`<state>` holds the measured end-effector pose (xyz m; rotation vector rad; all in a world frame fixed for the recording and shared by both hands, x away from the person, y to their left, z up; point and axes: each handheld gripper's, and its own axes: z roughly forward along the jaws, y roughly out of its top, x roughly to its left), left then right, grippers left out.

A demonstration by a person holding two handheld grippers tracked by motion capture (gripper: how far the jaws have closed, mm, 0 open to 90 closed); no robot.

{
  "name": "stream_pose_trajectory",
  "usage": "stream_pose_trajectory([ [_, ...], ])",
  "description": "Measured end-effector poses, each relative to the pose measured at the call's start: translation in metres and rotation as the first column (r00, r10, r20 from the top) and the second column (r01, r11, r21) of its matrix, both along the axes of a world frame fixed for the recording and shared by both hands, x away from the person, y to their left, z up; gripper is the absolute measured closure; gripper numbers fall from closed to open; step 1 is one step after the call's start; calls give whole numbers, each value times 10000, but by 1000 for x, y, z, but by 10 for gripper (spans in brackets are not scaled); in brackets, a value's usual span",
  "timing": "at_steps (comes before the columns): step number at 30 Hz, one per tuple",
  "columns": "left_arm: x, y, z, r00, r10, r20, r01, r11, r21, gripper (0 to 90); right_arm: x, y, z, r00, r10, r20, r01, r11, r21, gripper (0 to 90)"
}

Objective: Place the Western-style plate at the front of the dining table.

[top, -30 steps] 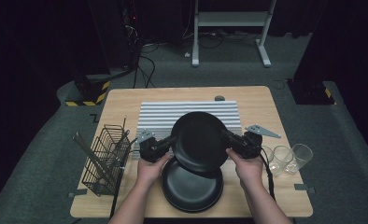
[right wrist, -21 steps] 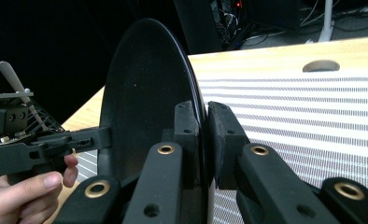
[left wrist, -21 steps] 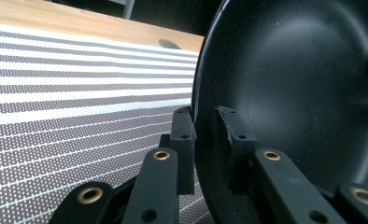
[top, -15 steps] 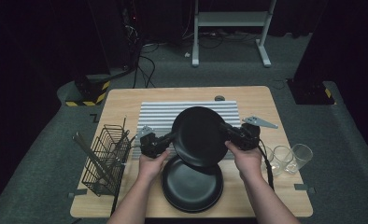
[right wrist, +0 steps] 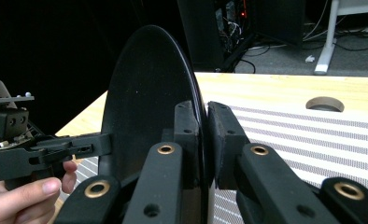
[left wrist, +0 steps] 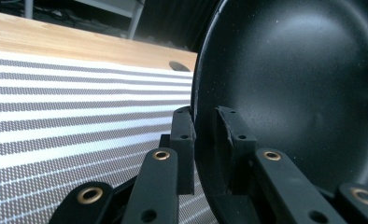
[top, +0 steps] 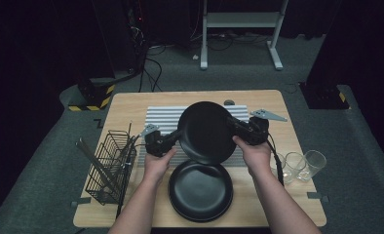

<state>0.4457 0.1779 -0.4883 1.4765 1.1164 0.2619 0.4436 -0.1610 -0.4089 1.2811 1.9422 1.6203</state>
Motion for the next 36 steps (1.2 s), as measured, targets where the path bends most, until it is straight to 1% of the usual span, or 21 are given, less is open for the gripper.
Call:
stream_pose_trajectory([
  [5, 6, 4, -4, 9998, 190, -33, -191, 9997, -137, 779, 12, 6, 2, 9999, 161, 32, -161, 9997, -205, 827],
  [7, 9, 5, -3, 9997, 224, -77, -224, 9997, -65, 778, 17, 8, 2, 9997, 227, -1, -227, 9995, -236, 826],
  [9, 13, 7, -2, 9997, 228, -20, -228, 9997, 10, 778, 21, 9, 2, 9997, 252, 6, -252, 9994, -230, 826],
  [12, 18, 8, 1, 9995, 318, 48, -318, 9995, 24, 778, 27, 10, 4, 9996, 263, 63, -262, 9995, -160, 826],
  [13, 19, 8, 2, 9995, 331, 9, -331, 9995, -9, 779, 29, 11, 4, 9996, 277, 97, -276, 9995, -156, 826],
  [19, 27, 11, 0, 9991, 413, -47, -413, 9991, 44, 778, 37, 15, 4, 9994, 294, 174, -290, 9993, -239, 826],
  [21, 29, 12, -1, 9993, 368, -120, -367, 9993, 53, 778, 39, 16, 3, 9994, 296, 166, -292, 9993, -252, 825],
  [26, 35, 13, -8, 9990, 367, -265, -360, 9990, 257, 777, 44, 19, -4, 9996, 288, 78, -285, 9990, -330, 826],
  [29, 38, 14, -13, 9985, 366, -418, -356, 9991, 250, 777, 48, 20, -8, 9996, 278, 34, -276, 9987, -423, 826],
  [31, 41, 14, -16, 9983, 386, -443, -372, 9988, 314, 777, 49, 21, -10, 9997, 254, -17, -255, 9986, -469, 826],
  [33, 42, 13, -19, 9978, 411, -523, -399, 9989, 227, 776, 51, 22, -12, 9997, 236, -47, -238, 9984, -505, 826],
  [36, 44, 14, -23, 9971, 440, -619, -422, 9986, 306, 776, 54, 24, -15, 9997, 216, -88, -220, 9983, -542, 826],
])
